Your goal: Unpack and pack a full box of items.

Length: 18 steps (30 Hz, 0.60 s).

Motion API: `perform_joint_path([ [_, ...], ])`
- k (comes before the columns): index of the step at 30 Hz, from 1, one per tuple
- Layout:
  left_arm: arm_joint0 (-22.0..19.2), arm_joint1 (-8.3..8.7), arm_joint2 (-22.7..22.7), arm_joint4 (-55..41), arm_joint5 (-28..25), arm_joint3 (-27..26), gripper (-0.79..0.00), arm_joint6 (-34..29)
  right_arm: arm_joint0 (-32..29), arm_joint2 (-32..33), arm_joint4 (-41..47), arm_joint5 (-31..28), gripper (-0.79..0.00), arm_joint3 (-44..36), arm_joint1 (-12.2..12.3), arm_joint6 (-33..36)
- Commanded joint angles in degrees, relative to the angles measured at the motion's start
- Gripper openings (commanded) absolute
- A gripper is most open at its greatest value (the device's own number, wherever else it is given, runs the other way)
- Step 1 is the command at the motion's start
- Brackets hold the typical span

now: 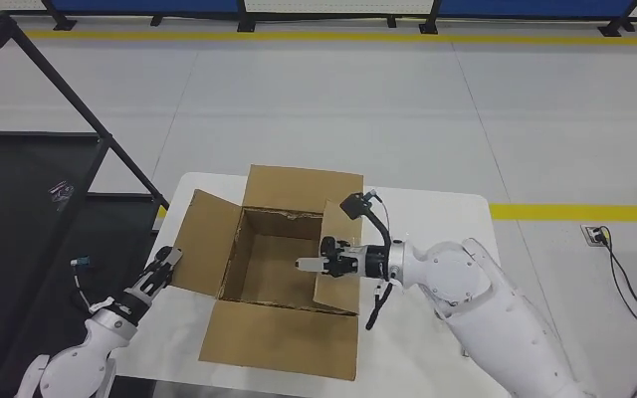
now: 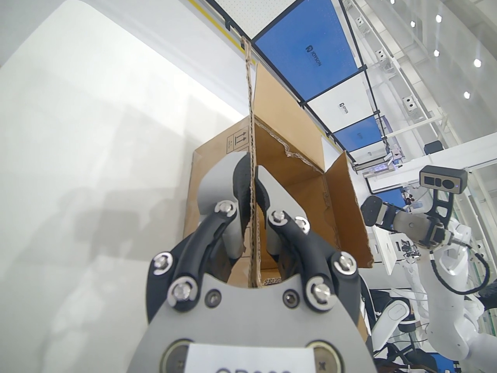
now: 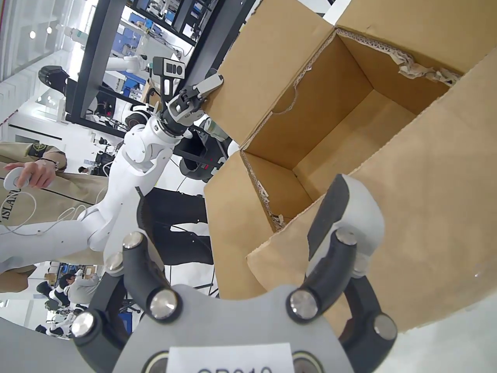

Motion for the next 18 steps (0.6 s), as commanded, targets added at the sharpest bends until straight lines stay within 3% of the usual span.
perform_joint_path([
  [1, -0.13, -0.02, 0.07, 0.05, 0.08, 0.19, -0.785, 0.11, -0.5, 0.95, -0.16, -0.45, 0.0, -0.61, 0.22, -0.14],
  [18, 0.31, -0.25, -1.56, -1.35, 0.88, 1.14, -0.785, 2.79, -4.82, 8.85, -0.46, -1.33, 0.0, -2.62, 2.02, -0.83],
])
